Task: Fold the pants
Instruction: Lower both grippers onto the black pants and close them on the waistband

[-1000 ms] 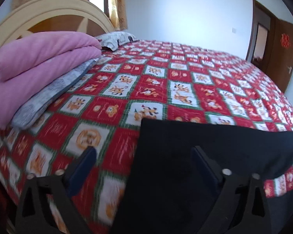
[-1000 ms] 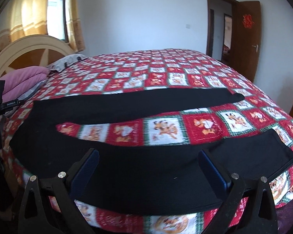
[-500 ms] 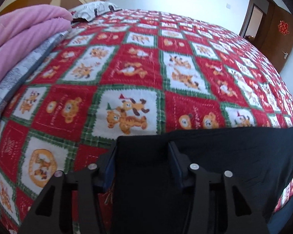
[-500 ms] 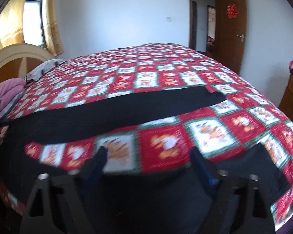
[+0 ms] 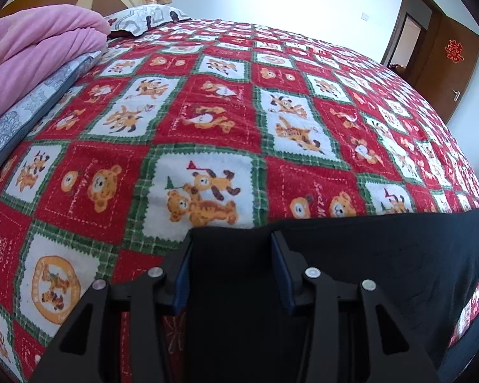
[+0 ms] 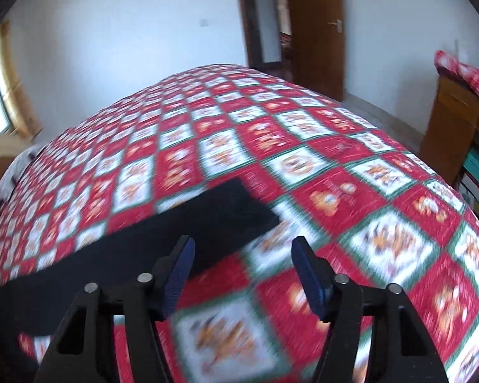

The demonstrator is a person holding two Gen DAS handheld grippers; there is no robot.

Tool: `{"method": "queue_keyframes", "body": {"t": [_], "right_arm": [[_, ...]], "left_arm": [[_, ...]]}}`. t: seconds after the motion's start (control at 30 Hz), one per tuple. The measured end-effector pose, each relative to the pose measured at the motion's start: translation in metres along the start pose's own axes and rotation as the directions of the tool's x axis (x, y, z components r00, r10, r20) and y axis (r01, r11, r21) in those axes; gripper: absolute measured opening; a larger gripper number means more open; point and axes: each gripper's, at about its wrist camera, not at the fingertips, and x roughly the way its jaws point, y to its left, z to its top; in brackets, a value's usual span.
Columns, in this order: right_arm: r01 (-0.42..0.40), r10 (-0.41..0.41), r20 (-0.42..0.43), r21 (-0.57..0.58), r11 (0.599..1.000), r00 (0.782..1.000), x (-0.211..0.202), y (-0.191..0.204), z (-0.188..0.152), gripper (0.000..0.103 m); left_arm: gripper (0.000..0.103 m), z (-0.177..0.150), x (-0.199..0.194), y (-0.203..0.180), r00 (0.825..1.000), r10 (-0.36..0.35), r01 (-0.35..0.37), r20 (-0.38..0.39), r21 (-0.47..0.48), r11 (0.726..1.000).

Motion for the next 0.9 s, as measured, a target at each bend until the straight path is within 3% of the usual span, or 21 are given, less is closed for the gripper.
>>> {"method": "queue_keyframes", "body": {"t": [0.13,0.3,0.6,0.8,0.83,0.9], "right_arm": [[-0.043,0.046,-0.060,0.047,0.998,0.997,0.040,-0.019,0.030,0.062],[-0.104,0.109,-0.108,0.048,0.993,0.988,0.085,-0.012,0.052,0.062],[-0.147,0.151,-0.193,0.036,0.988,0.969,0.148,0.000,0.070,0.063],[-0.130,0.120,-0.272,-0.019,0.991,0.955,0.182,0.007,0.067,0.062],[-0.132,0.119,-0.275,-0.028,0.991,0.954,0.184,0.008,0.066,0.058],[-0.144,0.125,-0.279,-0.047,0.988,0.952,0.188,0.011,0.065,0.040]], "left_arm": [[0.047,-0.001,0.003,-0.001,1.000,0.006,-0.006,0.013,0.001,1.000],[0.047,-0.002,0.005,-0.006,0.999,0.039,-0.040,0.029,0.022,0.999],[0.047,-0.004,0.006,-0.005,0.999,0.028,-0.028,0.043,0.009,1.000],[0.047,-0.004,0.007,-0.004,0.999,0.016,-0.016,0.043,0.001,1.000],[0.047,-0.004,0.007,-0.004,0.999,0.015,-0.015,0.044,0.000,1.000],[0.047,-0.004,0.007,-0.004,0.999,0.015,-0.015,0.044,0.000,1.000]]}}
